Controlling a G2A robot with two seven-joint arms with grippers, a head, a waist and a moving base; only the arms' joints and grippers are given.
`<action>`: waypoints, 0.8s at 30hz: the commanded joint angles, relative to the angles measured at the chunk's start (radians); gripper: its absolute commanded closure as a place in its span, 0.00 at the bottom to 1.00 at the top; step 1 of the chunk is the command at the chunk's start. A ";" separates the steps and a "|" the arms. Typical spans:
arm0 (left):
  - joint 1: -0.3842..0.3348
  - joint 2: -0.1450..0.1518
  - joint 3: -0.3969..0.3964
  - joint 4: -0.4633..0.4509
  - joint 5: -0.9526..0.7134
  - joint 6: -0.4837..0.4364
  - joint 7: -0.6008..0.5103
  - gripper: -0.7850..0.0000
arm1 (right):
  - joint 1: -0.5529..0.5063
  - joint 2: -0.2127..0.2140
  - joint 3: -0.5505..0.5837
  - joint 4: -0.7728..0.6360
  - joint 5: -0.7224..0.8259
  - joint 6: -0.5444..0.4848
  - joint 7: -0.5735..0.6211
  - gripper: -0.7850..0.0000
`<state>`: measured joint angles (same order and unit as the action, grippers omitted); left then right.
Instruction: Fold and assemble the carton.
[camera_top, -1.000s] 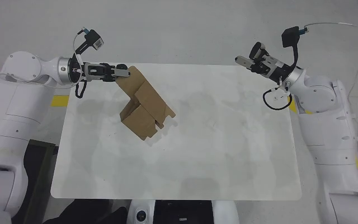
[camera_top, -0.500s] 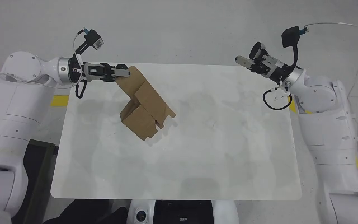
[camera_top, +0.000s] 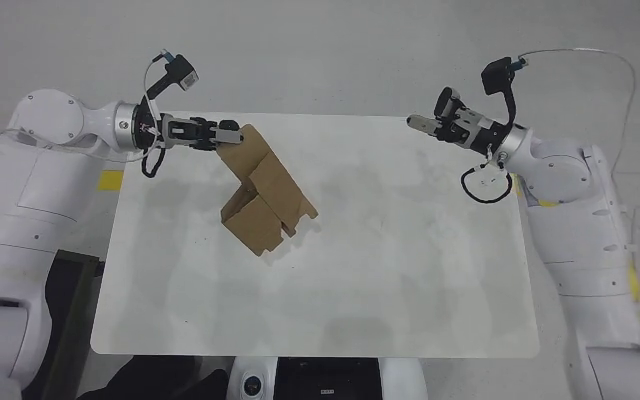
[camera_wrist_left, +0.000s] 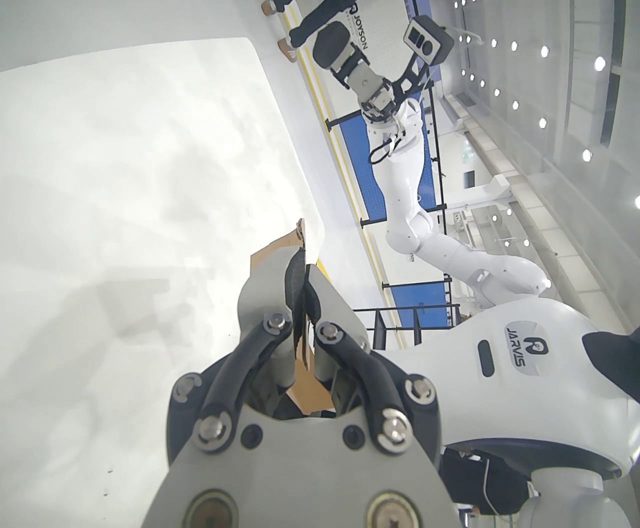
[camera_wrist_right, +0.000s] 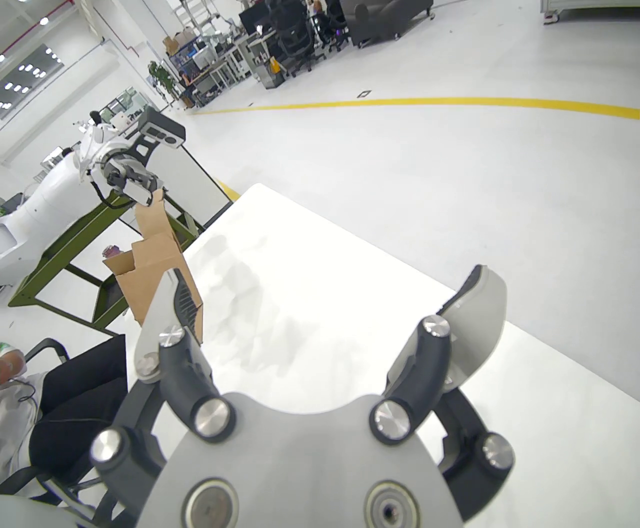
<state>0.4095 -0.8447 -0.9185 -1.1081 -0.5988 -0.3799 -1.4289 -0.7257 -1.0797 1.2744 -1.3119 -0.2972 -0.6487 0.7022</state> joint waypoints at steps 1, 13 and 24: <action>-0.009 -0.008 0.013 -0.017 -0.011 0.005 -0.016 1.00 | 0.023 -0.004 -0.030 0.023 0.014 -0.010 0.028 0.00; -0.085 -0.065 0.125 -0.044 -0.034 0.009 -0.021 1.00 | 0.165 -0.042 -0.236 0.168 0.221 -0.181 0.252 0.00; -0.143 -0.123 0.234 0.011 -0.066 -0.023 0.012 1.00 | 0.227 -0.045 -0.474 0.154 0.358 -0.227 0.242 0.00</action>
<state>0.2705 -0.9623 -0.6934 -1.1043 -0.6600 -0.3994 -1.4212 -0.5039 -1.1256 0.8242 -1.1578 0.0490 -0.8714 0.9488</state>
